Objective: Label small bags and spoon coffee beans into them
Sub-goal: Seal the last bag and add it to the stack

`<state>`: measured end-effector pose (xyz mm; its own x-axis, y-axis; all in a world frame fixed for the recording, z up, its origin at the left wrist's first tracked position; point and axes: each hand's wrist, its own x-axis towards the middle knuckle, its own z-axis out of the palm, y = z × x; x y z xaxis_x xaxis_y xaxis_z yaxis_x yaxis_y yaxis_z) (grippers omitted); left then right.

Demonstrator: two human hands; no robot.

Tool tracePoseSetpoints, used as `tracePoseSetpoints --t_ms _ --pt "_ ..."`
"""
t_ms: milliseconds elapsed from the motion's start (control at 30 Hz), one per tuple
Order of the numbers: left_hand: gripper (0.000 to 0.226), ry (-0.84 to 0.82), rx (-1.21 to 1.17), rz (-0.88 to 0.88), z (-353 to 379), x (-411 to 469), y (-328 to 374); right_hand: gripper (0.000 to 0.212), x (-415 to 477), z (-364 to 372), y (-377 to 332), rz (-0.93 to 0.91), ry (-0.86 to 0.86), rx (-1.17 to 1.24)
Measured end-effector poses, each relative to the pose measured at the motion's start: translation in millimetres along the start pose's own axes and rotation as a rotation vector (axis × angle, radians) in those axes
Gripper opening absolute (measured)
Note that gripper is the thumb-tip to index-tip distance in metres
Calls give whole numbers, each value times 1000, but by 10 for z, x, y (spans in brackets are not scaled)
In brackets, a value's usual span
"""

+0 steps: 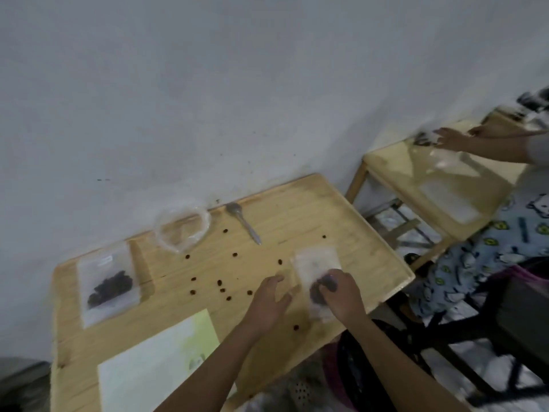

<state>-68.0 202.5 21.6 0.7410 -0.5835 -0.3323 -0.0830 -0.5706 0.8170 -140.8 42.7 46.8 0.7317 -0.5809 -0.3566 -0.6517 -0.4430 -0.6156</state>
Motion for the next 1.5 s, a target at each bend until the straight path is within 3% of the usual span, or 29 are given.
tracePoseSetpoints --t_ms 233,333,433,567,700,933,1033,1200,1500 --pt "52 9 -48 -116 589 190 259 54 256 -278 421 -3 -137 -80" --pt "34 83 -63 -106 761 233 336 54 339 -327 510 -47 -213 -75" --pt "35 165 -35 -91 900 261 354 49 425 -290 594 -121 -270 -116" --pt "31 270 -54 -140 1008 304 396 25 512 -279 625 -190 -216 -99" --pt "43 328 -143 -252 1013 319 469 40 551 -341 566 -206 -137 -20" --pt "30 613 -326 -226 557 227 464 21 597 -304 82 -295 -70 178" --pt "26 699 -391 -153 147 62 343 16 554 -165 -271 -322 -180 258" --pt "24 687 -495 -93 -456 -407 35 13 340 278 -870 -379 -423 234" --pt "25 1052 -640 -254 -984 -1448 -804 11 -314 1390 -1297 -456 -718 70"
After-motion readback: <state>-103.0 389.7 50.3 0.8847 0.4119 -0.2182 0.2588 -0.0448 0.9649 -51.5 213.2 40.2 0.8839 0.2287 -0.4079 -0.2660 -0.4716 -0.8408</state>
